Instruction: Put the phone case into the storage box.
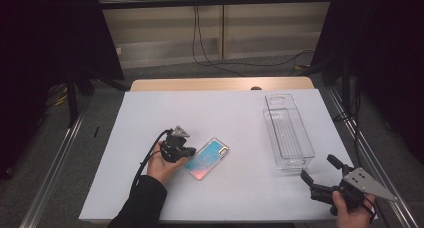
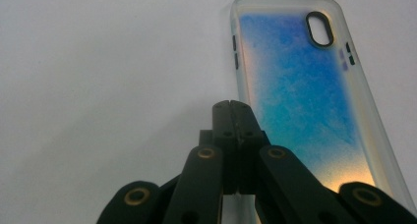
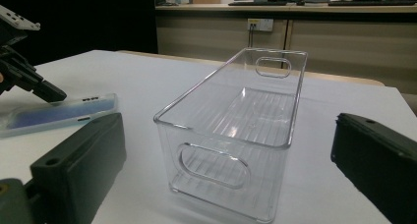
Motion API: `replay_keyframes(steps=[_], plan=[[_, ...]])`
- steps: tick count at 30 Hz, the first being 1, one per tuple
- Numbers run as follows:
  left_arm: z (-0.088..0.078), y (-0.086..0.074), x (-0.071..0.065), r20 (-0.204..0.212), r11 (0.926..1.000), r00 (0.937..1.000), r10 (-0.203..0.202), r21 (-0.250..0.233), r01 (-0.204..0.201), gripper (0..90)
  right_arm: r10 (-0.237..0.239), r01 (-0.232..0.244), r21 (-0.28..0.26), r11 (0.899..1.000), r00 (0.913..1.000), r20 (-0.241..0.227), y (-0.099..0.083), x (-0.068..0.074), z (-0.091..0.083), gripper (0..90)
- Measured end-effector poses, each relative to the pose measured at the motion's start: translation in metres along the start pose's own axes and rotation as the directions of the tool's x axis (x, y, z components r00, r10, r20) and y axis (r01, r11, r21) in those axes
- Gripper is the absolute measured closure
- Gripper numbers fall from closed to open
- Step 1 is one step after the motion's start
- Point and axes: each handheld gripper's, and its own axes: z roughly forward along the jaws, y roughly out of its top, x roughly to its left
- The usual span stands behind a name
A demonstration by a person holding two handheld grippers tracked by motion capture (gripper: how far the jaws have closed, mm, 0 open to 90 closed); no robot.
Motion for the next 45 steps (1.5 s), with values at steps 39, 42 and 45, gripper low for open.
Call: replay_keyframes(steps=[39, 42, 45], plan=[[-0.031, -0.003, 0.012, -0.156, 0.9687, 0.9862, -0.056, -0.248, 0.016, 9.4, 0.002, -0.002, -0.004, 1.000, 1.0000, -0.001, 0.000, 0.000, 0.000, 0.0], [-0.035, -0.002, 0.012, -0.123, 0.9574, 0.9889, -0.083, -0.285, 0.045, 7.4, 0.003, -0.003, -0.004, 1.000, 1.0000, -0.001, 0.000, 0.000, 0.000, 0.0], [-0.040, -0.001, 0.009, -0.137, 0.9467, 0.9861, -0.094, -0.319, 0.046, 6.7, 0.000, 0.000, -0.005, 1.000, 1.0000, -0.003, 0.000, 0.000, 0.000, 0.0]])
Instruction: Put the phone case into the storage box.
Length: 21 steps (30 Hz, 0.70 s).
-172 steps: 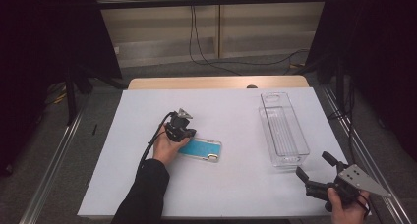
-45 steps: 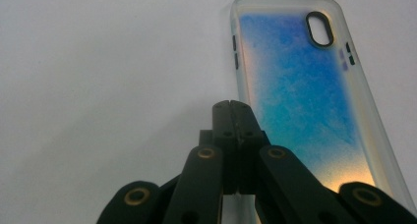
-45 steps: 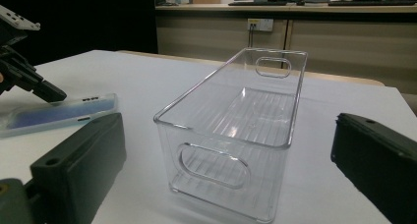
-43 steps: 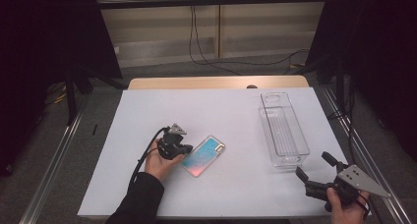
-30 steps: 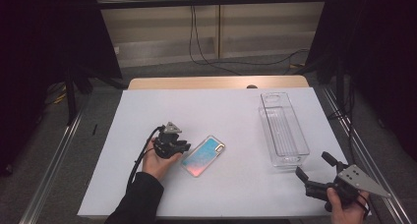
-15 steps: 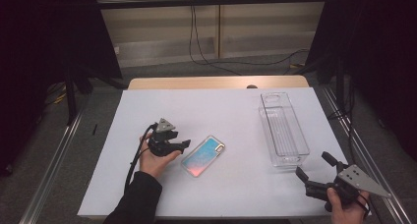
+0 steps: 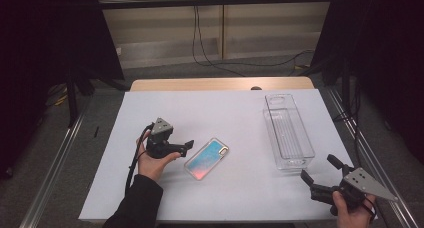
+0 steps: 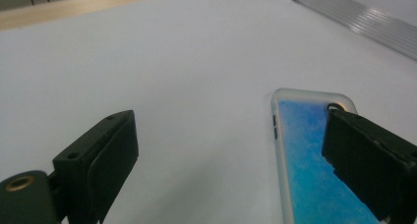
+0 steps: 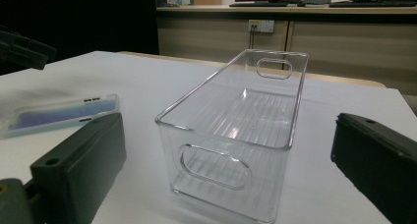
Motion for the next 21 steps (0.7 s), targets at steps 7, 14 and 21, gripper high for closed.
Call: replay_keyframes(steps=[7, 14, 21], plan=[[-0.017, 0.006, -0.005, -0.027, 0.9971, 0.9996, 0.009, -0.075, -0.011, 5.2, 0.000, 0.000, -0.001, 1.000, 1.0000, 0.003, 0.000, 0.000, 0.000, 0.0], [-0.025, 0.006, -0.007, 0.004, 0.9974, 1.0000, -0.005, -0.072, 0.005, 5.1, 0.000, 0.000, -0.002, 1.000, 1.0000, 0.003, 0.000, 0.000, 0.000, 0.0], [-0.031, 0.000, -0.007, 0.066, 0.9990, 0.9977, -0.017, -0.039, 0.019, 6.1, -0.003, 0.003, -0.002, 1.000, 1.0000, 0.002, 0.000, 0.000, 0.000, 0.0]])
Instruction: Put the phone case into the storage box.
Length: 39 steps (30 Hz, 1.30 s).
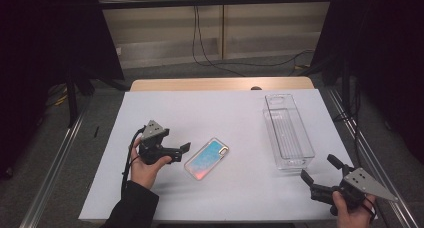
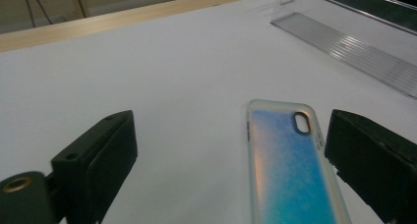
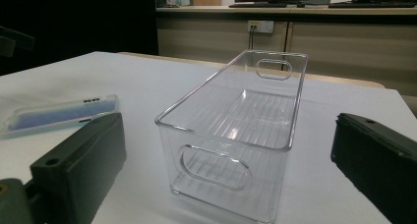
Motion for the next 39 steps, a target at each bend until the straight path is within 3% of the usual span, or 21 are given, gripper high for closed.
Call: replay_keyframes(steps=[4, 6, 9, 12, 14, 20, 23, 26, 29, 34, 39], plan=[[-0.002, -0.002, 0.000, 0.067, 0.9999, 0.9977, -0.004, 0.015, 0.003, 6.2, 0.001, -0.001, -0.001, 1.000, 1.0000, 0.002, 0.000, 0.000, 0.000, 0.0], [-0.002, -0.003, -0.001, 0.102, 0.9993, 0.9947, 0.012, 0.033, -0.016, 7.4, 0.001, -0.001, 0.000, 1.000, 1.0000, 0.000, 0.000, 0.000, 0.000, 0.0], [-0.001, -0.004, -0.004, 0.097, 0.9978, 0.9946, 0.038, 0.050, -0.043, 7.4, 0.001, -0.001, -0.001, 1.000, 1.0000, -0.001, 0.000, 0.000, 0.000, 0.0], [0.001, -0.004, -0.007, 0.110, 0.9968, 0.9931, 0.040, 0.064, -0.048, 7.4, 0.001, -0.001, -0.001, 1.000, 1.0000, -0.002, 0.000, 0.001, 0.000, 0.0], [0.003, -0.004, -0.009, 0.119, 0.9961, 0.9927, 0.019, 0.084, -0.029, 7.6, 0.001, -0.001, 0.000, 1.000, 1.0000, -0.003, 0.000, 0.001, 0.000, 0.0], [0.006, -0.005, -0.014, 0.132, 0.9906, 0.9903, 0.043, 0.123, -0.060, 7.5, 0.001, -0.001, 0.000, 1.000, 1.0000, -0.002, 0.000, 0.001, 0.001, 0.0], [0.009, -0.006, -0.017, 0.159, 0.9884, 0.9856, 0.057, 0.130, -0.078, 5.5, 0.001, -0.001, 0.001, 1.000, 1.0000, -0.004, 0.000, 0.001, 0.001, 0.0], [0.012, -0.006, -0.020, 0.152, 0.9856, 0.9858, 0.071, 0.141, -0.093, 6.3, 0.004, -0.004, 0.001, 1.000, 1.0000, -0.003, 0.000, 0.001, 0.001, 0.0], [0.016, -0.006, -0.023, 0.174, 0.9819, 0.9817, 0.077, 0.158, -0.105, 6.0, 0.003, -0.003, 0.001, 1.000, 1.0000, -0.003, 0.000, 0.001, 0.001, 0.0], [0.022, -0.005, -0.028, 0.170, 0.9739, 0.9817, 0.086, 0.194, -0.119, 5.9, -0.003, 0.003, 0.003, 1.000, 1.0000, -0.006, 0.000, 0.001, 0.001, 0.0], [0.029, -0.003, -0.031, 0.145, 0.9693, 0.9857, 0.086, 0.217, -0.117, 7.7, -0.003, 0.003, 0.004, 1.000, 1.0000, -0.004, 0.000, 0.001, 0.001, 0.0]])
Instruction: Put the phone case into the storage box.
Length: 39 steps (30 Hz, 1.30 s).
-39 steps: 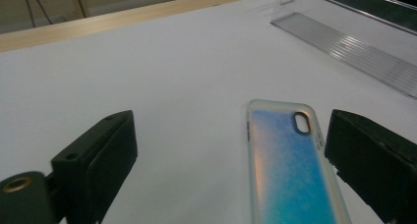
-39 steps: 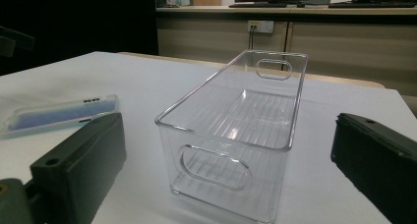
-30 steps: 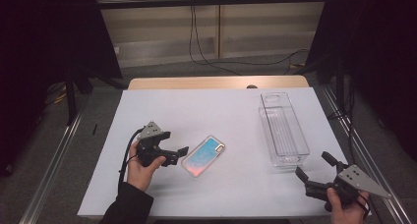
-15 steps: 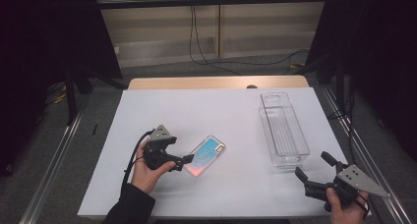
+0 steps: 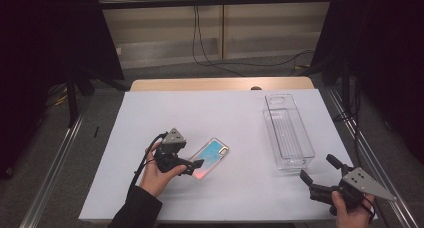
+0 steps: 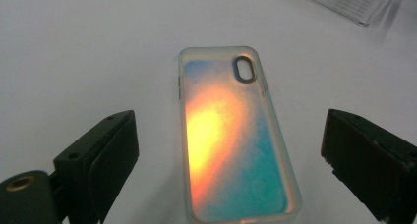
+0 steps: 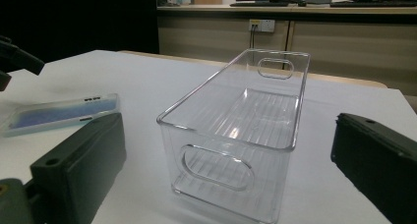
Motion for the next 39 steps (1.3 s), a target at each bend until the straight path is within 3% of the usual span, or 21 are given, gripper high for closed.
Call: replay_keyframes(steps=[8, 10, 15, 17, 20, 22, 25, 28, 32, 39], plan=[[0.013, 0.008, 0.000, 0.036, 0.9978, 0.9993, 0.006, 0.066, -0.008, 10.6, 0.000, 0.000, 0.003, 1.000, 1.0000, -0.002, 0.000, 0.001, 0.000, 0.0], [0.014, 0.010, -0.002, -0.004, 0.9953, 0.9994, 0.034, 0.090, -0.034, 10.5, 0.002, -0.002, 0.004, 1.000, 1.0000, -0.003, 0.000, 0.001, 0.000, 0.0], [0.023, 0.016, -0.005, -0.007, 0.9879, 0.9991, 0.043, 0.149, -0.041, 12.3, 0.001, -0.001, 0.003, 1.000, 1.0000, -0.002, 0.000, 0.001, 0.000, 0.0], [0.027, 0.017, -0.002, 0.031, 0.9830, 0.9994, 0.012, 0.183, -0.017, 14.8, 0.001, -0.001, 0.003, 1.000, 1.0000, -0.002, 0.000, 0.001, 0.000, 0.0], [0.033, 0.018, -0.003, 0.003, 0.9750, 0.9992, 0.039, 0.219, -0.039, 12.5, 0.003, -0.003, 0.001, 1.000, 1.0000, -0.003, 0.000, 0.001, 0.000, 0.0], [0.037, 0.020, -0.001, 0.013, 0.9724, 0.9997, 0.020, 0.232, -0.022, 12.4, 0.001, -0.001, 0.003, 1.000, 1.0000, -0.004, 0.000, 0.001, 0.000, 0.0], [0.042, 0.021, -0.003, -0.008, 0.9656, 0.9995, 0.030, 0.259, -0.027, 11.4, 0.004, -0.004, 0.001, 1.000, 1.0000, -0.003, 0.000, 0.001, 0.000, 0.0], [0.046, 0.021, -0.004, 0.008, 0.9610, 0.9995, 0.032, 0.275, -0.033, 9.9, 0.000, 0.000, 0.003, 1.000, 1.0000, -0.003, 0.000, 0.001, 0.001, 0.0], [0.050, 0.020, -0.004, 0.033, 0.9581, 0.9993, 0.019, 0.285, -0.028, 7.5, 0.000, 0.000, 0.003, 1.000, 1.0000, -0.003, 0.000, 0.001, 0.001, 0.0], [0.057, 0.018, -0.002, 0.025, 0.9492, 0.9997, -0.003, 0.315, -0.005, 5.9, 0.001, -0.001, 0.001, 1.000, 1.0000, -0.009, 0.000, 0.001, 0.001, 0.0]])
